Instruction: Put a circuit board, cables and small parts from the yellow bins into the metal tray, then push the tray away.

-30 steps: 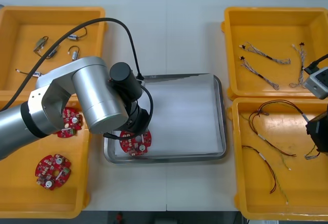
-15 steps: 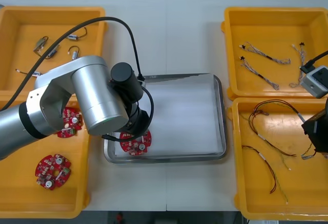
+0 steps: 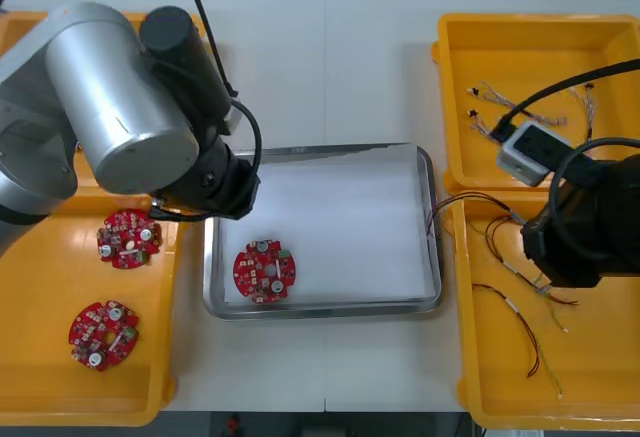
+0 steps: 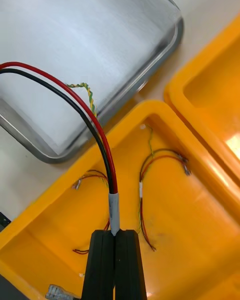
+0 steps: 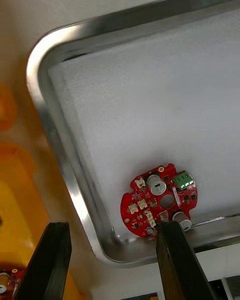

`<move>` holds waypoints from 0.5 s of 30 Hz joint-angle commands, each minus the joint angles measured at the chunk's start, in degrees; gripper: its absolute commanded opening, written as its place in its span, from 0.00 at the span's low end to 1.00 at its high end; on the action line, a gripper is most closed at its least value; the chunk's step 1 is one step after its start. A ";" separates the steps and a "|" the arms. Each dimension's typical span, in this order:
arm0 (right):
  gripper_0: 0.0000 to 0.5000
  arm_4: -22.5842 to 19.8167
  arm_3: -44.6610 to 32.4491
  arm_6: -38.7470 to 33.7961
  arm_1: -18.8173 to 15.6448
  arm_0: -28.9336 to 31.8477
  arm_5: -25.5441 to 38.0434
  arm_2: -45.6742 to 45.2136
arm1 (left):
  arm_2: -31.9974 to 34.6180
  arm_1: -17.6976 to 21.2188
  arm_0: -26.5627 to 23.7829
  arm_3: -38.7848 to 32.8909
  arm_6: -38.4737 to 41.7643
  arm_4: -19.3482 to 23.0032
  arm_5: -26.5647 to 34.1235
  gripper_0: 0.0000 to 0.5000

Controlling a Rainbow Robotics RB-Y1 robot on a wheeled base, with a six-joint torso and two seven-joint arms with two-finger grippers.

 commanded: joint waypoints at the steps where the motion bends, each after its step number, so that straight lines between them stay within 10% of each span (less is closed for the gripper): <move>1: 0.00 1.39 0.38 2.85 -0.23 -8.86 0.18 8.61 | 5.89 0.27 -2.18 -1.84 -2.40 1.69 3.06 1.00; 15: 0.00 12.91 9.70 15.86 13.30 -19.41 0.18 22.41 | 17.14 9.58 -2.18 6.86 -2.40 5.73 3.94 1.00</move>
